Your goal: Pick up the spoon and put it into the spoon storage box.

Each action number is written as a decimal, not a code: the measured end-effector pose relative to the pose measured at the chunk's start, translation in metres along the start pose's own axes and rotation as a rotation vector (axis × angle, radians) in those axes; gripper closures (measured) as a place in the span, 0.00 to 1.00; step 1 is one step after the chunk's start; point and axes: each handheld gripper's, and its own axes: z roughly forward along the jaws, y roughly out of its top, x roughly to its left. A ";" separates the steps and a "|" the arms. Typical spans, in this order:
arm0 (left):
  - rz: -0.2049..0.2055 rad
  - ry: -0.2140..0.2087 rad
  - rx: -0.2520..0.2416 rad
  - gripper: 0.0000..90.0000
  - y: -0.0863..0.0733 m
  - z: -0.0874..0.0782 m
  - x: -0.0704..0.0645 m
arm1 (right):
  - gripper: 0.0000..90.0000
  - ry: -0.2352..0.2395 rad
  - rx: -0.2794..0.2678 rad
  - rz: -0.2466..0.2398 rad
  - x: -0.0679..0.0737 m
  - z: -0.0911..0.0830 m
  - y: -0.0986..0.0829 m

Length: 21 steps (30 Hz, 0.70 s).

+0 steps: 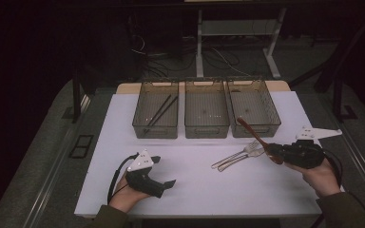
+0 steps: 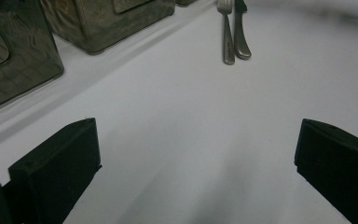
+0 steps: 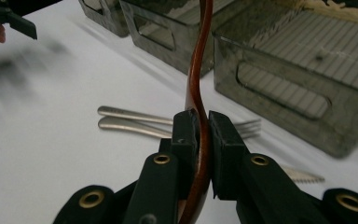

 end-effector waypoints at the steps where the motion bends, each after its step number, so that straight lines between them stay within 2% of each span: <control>1: 0.002 -0.001 0.000 0.00 0.000 0.000 0.000 | 0.89 0.003 -0.001 -0.004 0.000 0.002 0.003; 8: 0.005 -0.001 -0.012 0.00 0.001 -0.002 0.001 | 0.89 0.015 -0.003 -0.028 0.003 0.023 0.028; 21: 0.031 -0.011 0.003 0.00 0.000 0.001 0.000 | 0.89 0.021 0.006 -0.035 0.005 0.066 0.065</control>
